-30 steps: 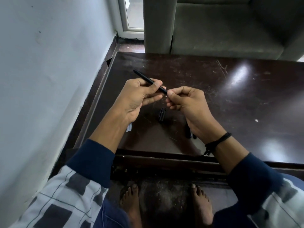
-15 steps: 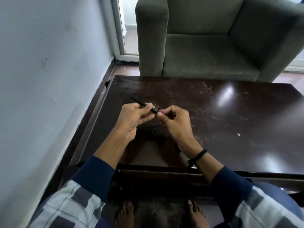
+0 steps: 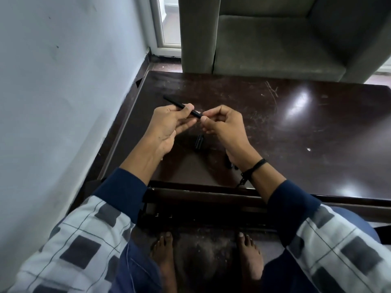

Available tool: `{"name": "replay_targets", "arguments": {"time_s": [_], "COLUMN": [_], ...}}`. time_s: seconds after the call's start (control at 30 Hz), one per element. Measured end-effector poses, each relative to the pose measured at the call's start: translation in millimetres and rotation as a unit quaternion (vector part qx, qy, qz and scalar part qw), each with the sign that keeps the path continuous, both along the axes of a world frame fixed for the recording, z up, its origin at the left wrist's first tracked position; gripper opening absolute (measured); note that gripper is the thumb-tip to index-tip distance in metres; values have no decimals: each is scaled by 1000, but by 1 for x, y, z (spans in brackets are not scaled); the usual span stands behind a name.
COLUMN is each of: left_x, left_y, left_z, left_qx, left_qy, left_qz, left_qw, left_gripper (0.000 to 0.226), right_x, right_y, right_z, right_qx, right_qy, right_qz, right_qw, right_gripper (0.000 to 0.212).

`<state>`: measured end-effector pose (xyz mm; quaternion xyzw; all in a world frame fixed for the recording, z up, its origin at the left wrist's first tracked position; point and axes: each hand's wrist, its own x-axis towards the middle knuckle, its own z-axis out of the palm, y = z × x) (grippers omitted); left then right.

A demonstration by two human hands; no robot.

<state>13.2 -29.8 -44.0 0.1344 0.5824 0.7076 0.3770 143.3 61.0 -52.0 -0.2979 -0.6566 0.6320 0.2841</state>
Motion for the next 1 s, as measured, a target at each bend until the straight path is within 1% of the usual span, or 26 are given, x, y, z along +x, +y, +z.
{"name": "replay_targets", "arguments": {"time_s": [0.1, 0.13, 0.33, 0.5, 0.57, 0.67, 0.8, 0.9, 1.0], "left_x": [0, 1, 11, 8, 6, 5, 4, 1, 1], "left_y": [-4, -4, -4, -5, -6, -6, -4, -5, -4], "left_z": [1, 1, -2, -2, -1, 0, -3, -4, -3], "left_qx": [6, 9, 18, 28, 29, 26, 20, 28, 31], "left_qy": [-16, -21, -50, -58, -58, -51, -54, -68, -73], "left_qz": [12, 18, 21, 23, 20, 10, 8, 10, 12], "left_qw": [1000, 1000, 998, 998, 998, 998, 998, 997, 997], "left_gripper": [6, 6, 7, 11, 12, 10, 10, 11, 10], "right_x": [2, 2, 7, 7, 7, 5, 2, 2, 2], "right_y": [-1, -1, 6, 4, 4, 5, 7, 5, 5], "right_z": [1, 2, 2, 4, 4, 2, -2, -1, -2], "right_qx": [-18, -22, -3, -11, -7, 25, 80, 45, 27], "right_qy": [-6, -10, -20, -2, -8, -23, -47, -22, -21], "right_qz": [12, 14, 8, 9, 10, -4, -27, -12, -9], "right_qw": [1000, 1000, 1000, 1000, 1000, 999, 995, 999, 999], "right_gripper": [20, 21, 8, 16, 14, 8, 13, 4, 9]}}
